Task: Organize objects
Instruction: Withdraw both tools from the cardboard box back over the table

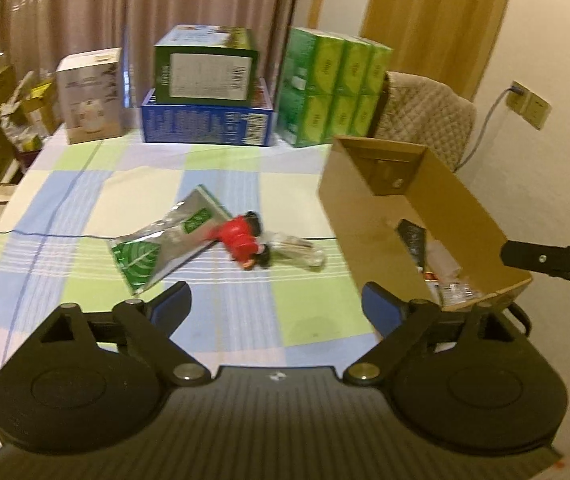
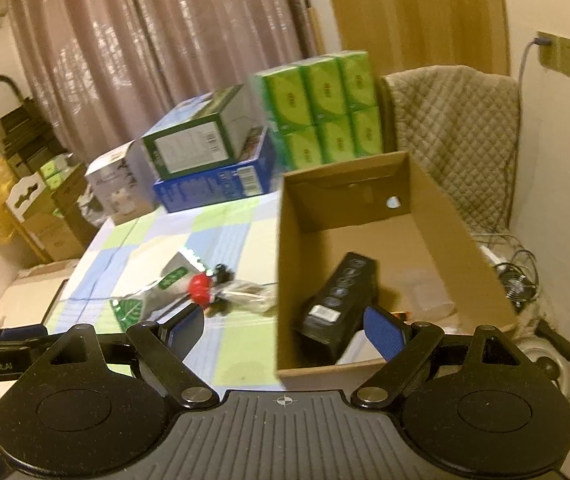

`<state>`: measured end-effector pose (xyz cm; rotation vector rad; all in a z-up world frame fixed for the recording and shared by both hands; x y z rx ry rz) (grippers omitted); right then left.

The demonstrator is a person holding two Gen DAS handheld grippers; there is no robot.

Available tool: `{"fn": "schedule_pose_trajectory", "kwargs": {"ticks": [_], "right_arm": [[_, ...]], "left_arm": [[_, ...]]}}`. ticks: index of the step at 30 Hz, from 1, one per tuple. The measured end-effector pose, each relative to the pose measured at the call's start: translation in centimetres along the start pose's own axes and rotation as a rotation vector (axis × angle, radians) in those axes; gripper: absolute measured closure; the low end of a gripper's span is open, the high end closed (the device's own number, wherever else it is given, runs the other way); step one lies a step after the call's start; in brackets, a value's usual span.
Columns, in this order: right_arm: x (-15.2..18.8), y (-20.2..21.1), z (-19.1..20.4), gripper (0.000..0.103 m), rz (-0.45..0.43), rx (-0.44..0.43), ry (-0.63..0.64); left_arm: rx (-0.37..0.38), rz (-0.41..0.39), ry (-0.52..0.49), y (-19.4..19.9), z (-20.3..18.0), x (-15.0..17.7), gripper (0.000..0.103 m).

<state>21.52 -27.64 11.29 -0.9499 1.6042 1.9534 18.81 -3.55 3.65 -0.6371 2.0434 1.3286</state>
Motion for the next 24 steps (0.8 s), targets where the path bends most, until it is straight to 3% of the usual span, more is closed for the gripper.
{"fn": "schedule_pose_trajectory", "kwargs": {"ticks": [12, 24], "right_arm": [[1.8, -2.6, 6.2, 0.019, -0.007, -0.074, 0.188], [1.8, -9.0, 10.8, 0.019, 0.04, -0.13, 0.561]], "left_arm": [[-0.072, 0.005, -0.01, 0.9, 5.1, 0.9, 0.001], [-0.072, 0.118, -0.134, -2.2, 10.2, -0.5, 0.001]]}}
Point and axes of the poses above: each gripper's, at about its wrist camera, not at the fingertips, and y roughly against the way its jaws point, z to its left, x to its underside, the point moved 3 cm from there along -y, roughly the way its jaws point, and after that the axes turned 13 degrees about x, right-handed, at the moved point
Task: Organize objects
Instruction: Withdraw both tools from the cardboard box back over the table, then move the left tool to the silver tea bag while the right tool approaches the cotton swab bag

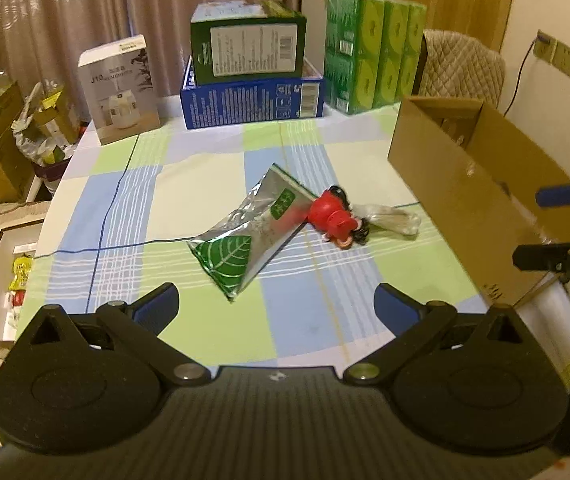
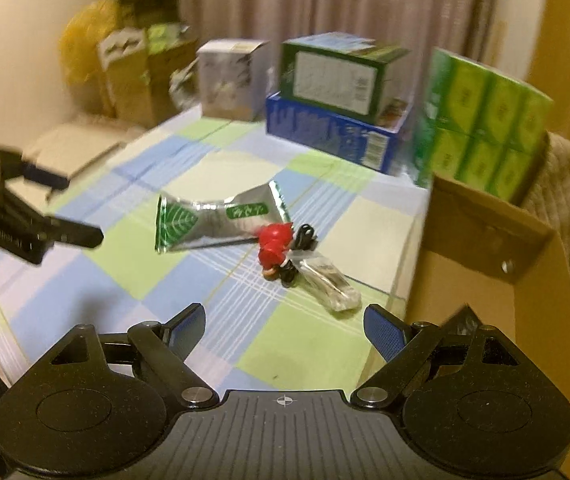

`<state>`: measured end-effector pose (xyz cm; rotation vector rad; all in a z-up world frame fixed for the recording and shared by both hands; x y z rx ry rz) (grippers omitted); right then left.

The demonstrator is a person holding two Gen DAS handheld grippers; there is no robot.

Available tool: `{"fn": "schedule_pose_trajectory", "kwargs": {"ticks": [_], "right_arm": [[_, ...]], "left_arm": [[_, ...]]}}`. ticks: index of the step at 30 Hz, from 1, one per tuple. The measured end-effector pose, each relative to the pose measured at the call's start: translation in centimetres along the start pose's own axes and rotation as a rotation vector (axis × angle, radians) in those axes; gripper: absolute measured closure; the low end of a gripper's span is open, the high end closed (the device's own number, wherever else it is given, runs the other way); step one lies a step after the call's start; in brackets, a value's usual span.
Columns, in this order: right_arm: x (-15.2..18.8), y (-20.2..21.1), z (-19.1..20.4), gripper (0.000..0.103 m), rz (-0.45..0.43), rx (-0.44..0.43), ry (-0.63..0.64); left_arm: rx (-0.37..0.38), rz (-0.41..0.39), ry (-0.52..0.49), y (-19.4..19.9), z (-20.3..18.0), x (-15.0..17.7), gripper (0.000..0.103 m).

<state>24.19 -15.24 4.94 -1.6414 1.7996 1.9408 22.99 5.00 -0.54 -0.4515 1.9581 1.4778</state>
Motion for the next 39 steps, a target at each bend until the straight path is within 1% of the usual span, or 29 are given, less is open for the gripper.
{"fn": "schedule_pose_trajectory", "kwargs": {"ticks": [3, 8, 10, 15, 17, 21, 25, 31, 33, 36, 38, 39], "right_arm": [[-1.0, -2.2, 0.3, 0.019, 0.025, -0.019, 0.069], [-2.5, -5.8, 1.0, 0.029, 0.081, -0.044, 0.173], [-3.1, -7.1, 1.2, 0.029, 0.109, -0.055, 0.202], [-4.2, -10.9, 1.5, 0.031, 0.209, -0.085, 0.301], [-4.5, -12.3, 1.6, 0.031, 0.247, -0.094, 0.347], [-4.8, -15.2, 1.3, 0.032, 0.308, -0.081, 0.401], [-4.6, -17.7, 1.7, 0.034, 0.367, -0.069, 0.451], [-4.1, -21.2, 2.1, 0.047, 0.466, -0.021, 0.49], [-4.0, -21.9, 2.1, 0.05, 0.481, -0.009, 0.491], [-3.9, -22.6, 2.2, 0.06, 0.484, 0.013, 0.49], [-4.1, -22.8, 1.8, 0.078, 0.474, 0.043, 0.475], [-4.3, -22.8, 1.6, 0.082, 0.469, 0.056, 0.465]], "left_arm": [[0.0, 0.029, -0.022, -1.3, 1.4, -0.6, 0.001], [0.016, 0.063, -0.057, -3.5, 3.2, -1.7, 0.001], [0.019, 0.076, -0.065, -4.4, 3.8, -2.2, 0.001], [0.062, 0.121, -0.097, -6.5, 4.8, -3.5, 0.001], [0.066, 0.132, -0.118, -7.3, 5.2, -4.1, 0.001], [0.096, 0.147, -0.133, -8.6, 6.1, -5.3, 0.001], [0.106, 0.171, -0.157, -10.2, 6.7, -6.2, 0.001], [0.117, 0.218, -0.171, -12.7, 8.1, -6.7, 0.001], [0.125, 0.237, -0.18, -13.6, 8.3, -6.8, 0.001], [0.14, 0.263, -0.195, -14.7, 8.6, -6.9, 0.001], [0.143, 0.279, -0.213, -15.6, 8.6, -7.1, 0.001], [0.146, 0.285, -0.221, -16.0, 8.6, -7.1, 0.001]]}}
Point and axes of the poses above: each gripper's, at about its wrist camera, not at the fingertips, and y roughly against the way its jaws point, z to its left, x to its underside, the point moved 3 cm from there along -y, roughly the way its jaws point, and after that the axes turned 13 degrees about x, right-handed, at the moved point
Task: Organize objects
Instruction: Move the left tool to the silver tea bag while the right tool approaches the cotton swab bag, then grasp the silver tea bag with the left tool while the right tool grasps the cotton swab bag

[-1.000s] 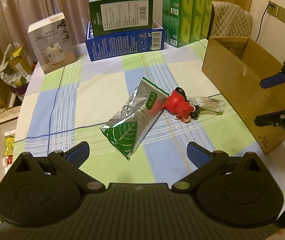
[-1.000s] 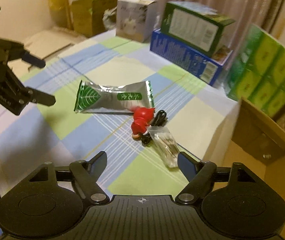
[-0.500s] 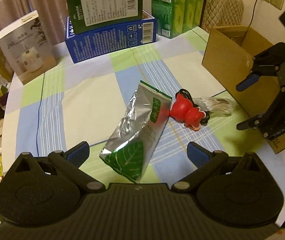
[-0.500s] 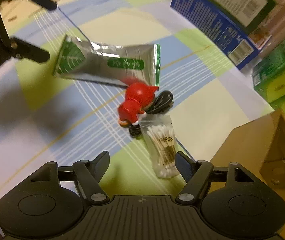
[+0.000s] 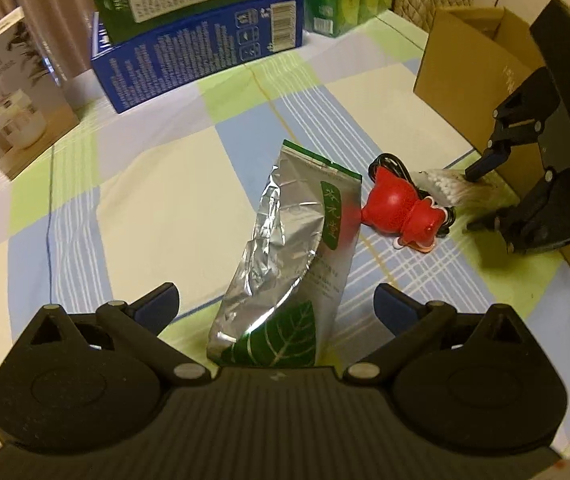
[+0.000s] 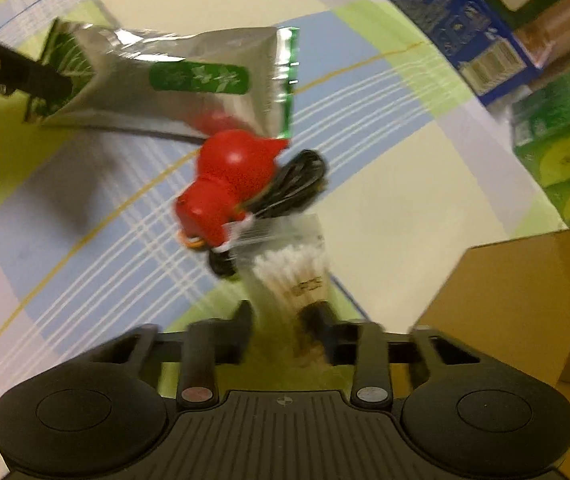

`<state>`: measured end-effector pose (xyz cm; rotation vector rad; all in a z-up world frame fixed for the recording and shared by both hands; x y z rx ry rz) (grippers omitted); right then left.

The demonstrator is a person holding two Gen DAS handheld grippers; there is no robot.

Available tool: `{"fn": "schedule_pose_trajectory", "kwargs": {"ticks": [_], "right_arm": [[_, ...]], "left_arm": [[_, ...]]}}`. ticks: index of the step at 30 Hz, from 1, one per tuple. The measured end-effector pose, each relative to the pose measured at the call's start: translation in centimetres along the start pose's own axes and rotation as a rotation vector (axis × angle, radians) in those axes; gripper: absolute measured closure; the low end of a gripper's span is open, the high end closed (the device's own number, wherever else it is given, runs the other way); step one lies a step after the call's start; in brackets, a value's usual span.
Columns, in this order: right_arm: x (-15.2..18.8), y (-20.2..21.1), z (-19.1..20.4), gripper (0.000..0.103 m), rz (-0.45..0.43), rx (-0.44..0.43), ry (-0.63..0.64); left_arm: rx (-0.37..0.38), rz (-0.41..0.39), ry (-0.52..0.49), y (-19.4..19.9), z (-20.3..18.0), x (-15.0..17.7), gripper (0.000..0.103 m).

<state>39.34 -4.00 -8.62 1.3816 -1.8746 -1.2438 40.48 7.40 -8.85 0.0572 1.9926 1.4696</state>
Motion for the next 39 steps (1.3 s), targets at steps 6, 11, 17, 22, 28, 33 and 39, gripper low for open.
{"fn": "schedule_pose_trajectory", "kwargs": {"ticks": [6, 11, 17, 22, 28, 33, 39], "right_arm": [[0.3, 0.8, -1.0, 0.094, -0.006, -0.032, -0.075], [0.5, 1.4, -2.0, 0.096, -0.013, -0.062, -0.156], [1.1, 2.5, -1.9, 0.097, -0.03, -0.076, -0.226], [1.1, 2.8, -1.6, 0.097, -0.043, -0.077, -0.246], [1.4, 4.1, -1.2, 0.097, -0.068, -0.092, -0.275], [2.7, 6.3, 0.2, 0.097, -0.082, -0.146, -0.323], [5.8, 8.4, 3.7, 0.097, -0.07, -0.246, -0.394]], "left_arm": [[0.032, 0.035, 0.01, -2.4, 0.9, -1.0, 0.001], [0.046, 0.07, 0.024, -3.8, 2.1, -1.8, 0.003], [0.06, 0.129, 0.028, -5.4, 2.6, -2.2, 0.016], [0.097, 0.146, 0.068, -6.0, 2.5, -2.1, 0.03], [0.097, 0.16, 0.126, -5.1, 1.6, -1.7, 0.057], [0.089, 0.19, 0.146, -3.7, -0.2, 0.4, 0.062], [0.138, 0.195, 0.235, -1.3, -2.9, 4.6, 0.065]]}}
Point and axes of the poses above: each gripper's, at about its wrist camera, not at the fingertips, and y roughly against the way its jaws point, z to its left, x to its underside, the point moved 3 cm from there along -y, roughly the way its jaws point, and after that the axes turned 13 degrees about x, right-handed, at the moved point
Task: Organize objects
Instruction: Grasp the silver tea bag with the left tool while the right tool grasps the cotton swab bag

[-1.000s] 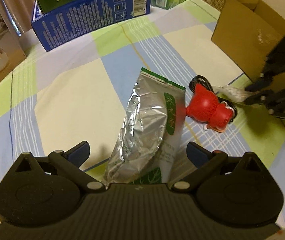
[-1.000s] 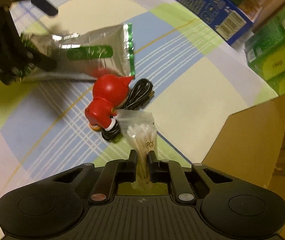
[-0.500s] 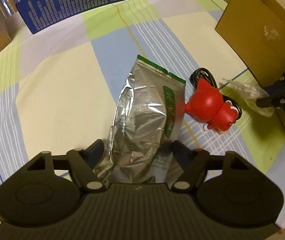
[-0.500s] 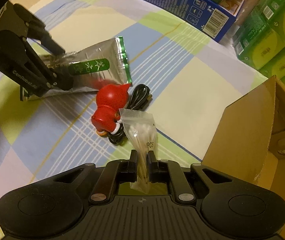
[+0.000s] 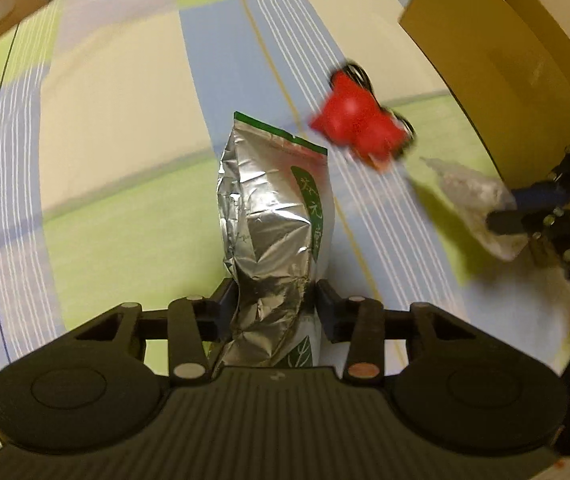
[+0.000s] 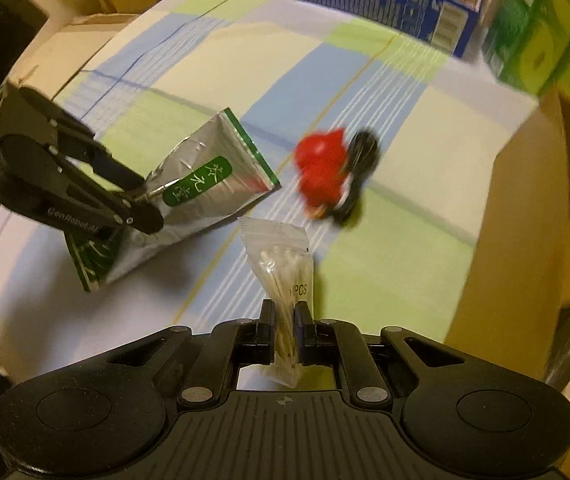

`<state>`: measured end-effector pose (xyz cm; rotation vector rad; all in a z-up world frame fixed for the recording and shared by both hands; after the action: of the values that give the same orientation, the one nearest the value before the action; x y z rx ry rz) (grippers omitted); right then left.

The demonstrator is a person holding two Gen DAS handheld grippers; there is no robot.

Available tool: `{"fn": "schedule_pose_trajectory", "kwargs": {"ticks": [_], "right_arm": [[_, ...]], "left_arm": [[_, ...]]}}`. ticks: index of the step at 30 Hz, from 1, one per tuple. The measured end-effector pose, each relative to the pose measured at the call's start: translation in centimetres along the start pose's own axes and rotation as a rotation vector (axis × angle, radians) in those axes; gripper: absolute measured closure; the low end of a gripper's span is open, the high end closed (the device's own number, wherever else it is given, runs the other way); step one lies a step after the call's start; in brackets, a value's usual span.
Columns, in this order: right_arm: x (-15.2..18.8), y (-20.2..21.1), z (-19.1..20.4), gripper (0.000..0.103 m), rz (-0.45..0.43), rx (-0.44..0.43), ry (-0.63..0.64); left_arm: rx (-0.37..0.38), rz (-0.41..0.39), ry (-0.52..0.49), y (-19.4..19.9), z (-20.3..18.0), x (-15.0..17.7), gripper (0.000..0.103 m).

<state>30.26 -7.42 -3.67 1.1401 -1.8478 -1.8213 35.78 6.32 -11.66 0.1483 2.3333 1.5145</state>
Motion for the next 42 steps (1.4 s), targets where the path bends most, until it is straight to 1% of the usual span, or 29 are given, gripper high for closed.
{"fn": "schedule_pose_trajectory", "kwargs": {"ticks": [2, 6, 8, 10, 12, 13, 14, 15, 16, 17, 19, 22, 24, 25, 26, 28, 29, 32, 37, 42], "right_arm": [[1.6, -0.1, 0.6, 0.097, 0.026, -0.031, -0.035], [4.0, -1.2, 0.7, 0.097, 0.08, -0.077, -0.108], [4.5, -1.5, 0.5, 0.097, 0.077, -0.099, -0.16], [4.5, -1.6, 0.4, 0.096, 0.065, -0.1, -0.184], [4.3, -1.5, 0.8, 0.092, 0.046, -0.089, -0.164], [4.3, -1.4, 0.9, 0.085, 0.033, -0.073, -0.151], [4.3, -1.3, 1.1, 0.072, 0.016, -0.048, -0.133], [4.6, -1.1, 1.4, 0.064, -0.003, -0.023, -0.11], [4.8, -1.0, 1.5, 0.047, -0.02, -0.003, -0.095], [5.0, -0.9, 1.5, 0.045, -0.03, 0.002, -0.093], [5.3, -1.3, 1.4, 0.045, -0.038, -0.017, -0.101], [5.5, -2.0, 1.0, 0.045, -0.048, -0.051, -0.144], [5.4, -2.1, 1.2, 0.046, -0.059, -0.052, -0.133], [5.4, -2.3, 1.4, 0.05, -0.06, -0.043, -0.122], [5.4, -2.4, 1.5, 0.064, -0.059, -0.041, -0.118], [5.6, -2.5, 1.6, 0.076, -0.054, -0.045, -0.133], [5.7, -2.5, 1.7, 0.08, -0.06, -0.039, -0.134], [6.0, -2.2, 1.7, 0.083, -0.067, -0.041, -0.146], [6.4, -1.9, 1.4, 0.084, -0.068, -0.053, -0.185], [6.7, -1.6, 1.1, 0.084, -0.073, -0.045, -0.214]], "left_arm": [[0.006, -0.005, 0.02, 0.1, -0.9, 1.8, 0.065], [0.023, -0.015, 0.042, 0.4, -2.1, 4.4, 0.065], [0.023, -0.019, 0.046, 0.4, -2.5, 5.0, 0.063], [0.005, -0.027, 0.056, 0.3, -2.6, 5.3, 0.053], [0.004, -0.034, 0.071, 0.2, -2.4, 5.4, 0.051], [0.004, -0.037, 0.078, 0.2, -2.3, 5.3, 0.05], [0.002, -0.044, 0.082, 0.3, -2.2, 5.3, 0.049], [0.002, -0.051, 0.083, 0.5, -2.1, 5.3, 0.048], [0.002, -0.055, 0.083, 0.6, -2.1, 5.3, 0.045], [0.001, -0.056, 0.082, 0.6, -2.1, 5.3, 0.043], [0.005, -0.056, 0.08, 0.6, -2.0, 5.3, 0.04], [0.006, -0.049, 0.076, 0.3, -1.9, 5.2, 0.04], [0.005, -0.046, 0.073, 0.2, -1.9, 5.3, 0.04], [0.008, -0.047, 0.075, 0.1, -1.8, 5.3, 0.039], [0.009, -0.046, 0.074, 0.1, -1.8, 5.2, 0.039], [0.009, -0.042, 0.073, -0.1, -1.7, 5.2, 0.038], [0.011, -0.041, 0.077, -0.2, -1.7, 5.1, 0.038], [0.009, -0.038, 0.072, -0.5, -1.7, 5.0, 0.036], [0.007, -0.015, 0.076, -1.6, -1.6, 4.6, 0.033], [-0.026, -0.008, 0.055, -2.1, -2.2, 4.2, 0.033]]}}
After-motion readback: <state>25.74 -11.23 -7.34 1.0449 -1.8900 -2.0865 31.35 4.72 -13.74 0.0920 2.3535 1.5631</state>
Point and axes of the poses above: each gripper's, at about its wrist camera, not at the fingertips, and y roughly against the way its jaws point, z to its left, x to its underside, the point moved 3 cm from there along -y, roughly the way its jaws point, and after that the axes turned 13 degrees about x, right-handed, at the moved point
